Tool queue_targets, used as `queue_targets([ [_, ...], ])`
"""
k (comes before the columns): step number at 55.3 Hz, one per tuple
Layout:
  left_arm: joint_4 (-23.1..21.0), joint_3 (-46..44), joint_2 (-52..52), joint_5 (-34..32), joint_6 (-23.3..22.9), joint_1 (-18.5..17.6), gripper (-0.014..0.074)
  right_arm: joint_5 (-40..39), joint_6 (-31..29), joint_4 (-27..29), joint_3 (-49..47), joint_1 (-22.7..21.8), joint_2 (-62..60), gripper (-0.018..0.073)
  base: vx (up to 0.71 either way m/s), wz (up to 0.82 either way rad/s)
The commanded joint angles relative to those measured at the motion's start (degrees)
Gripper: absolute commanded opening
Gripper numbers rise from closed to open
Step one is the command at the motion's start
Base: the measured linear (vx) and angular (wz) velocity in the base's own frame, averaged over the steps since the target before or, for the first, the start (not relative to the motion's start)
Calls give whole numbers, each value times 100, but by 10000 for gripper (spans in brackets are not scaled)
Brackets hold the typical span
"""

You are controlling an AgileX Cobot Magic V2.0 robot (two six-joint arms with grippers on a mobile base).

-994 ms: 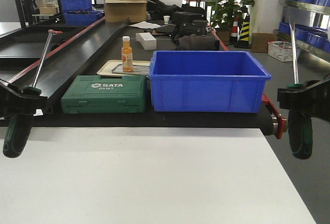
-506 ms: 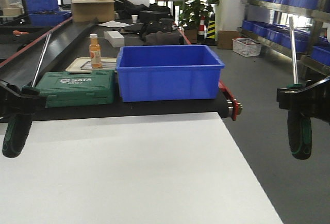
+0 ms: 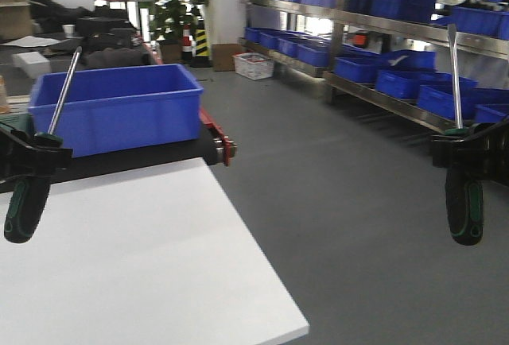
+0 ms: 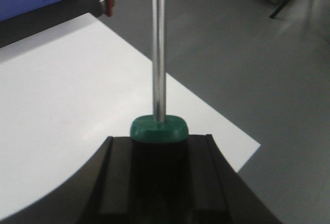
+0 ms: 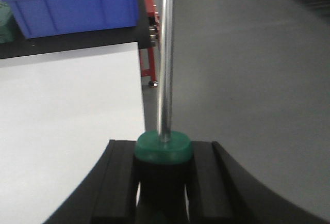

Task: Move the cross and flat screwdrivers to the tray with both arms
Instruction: 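Drive the base away from the table, turning past the chair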

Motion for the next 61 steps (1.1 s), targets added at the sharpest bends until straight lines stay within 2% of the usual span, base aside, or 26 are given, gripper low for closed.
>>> queue_targets([
  [1, -207, -180, -156, -419, -4, -26, 0, -506, -22, 18, -179, -38, -137, -8, -14, -69],
  [29, -207, -180, -156, -414, -4, -26, 0, -511, -22, 18, -179, -38, -137, -8, -7, -64],
  [61, -207, -180, -156, -414, -4, -26, 0, -511, -22, 18, -179, -38, -137, -8, 9, -53],
])
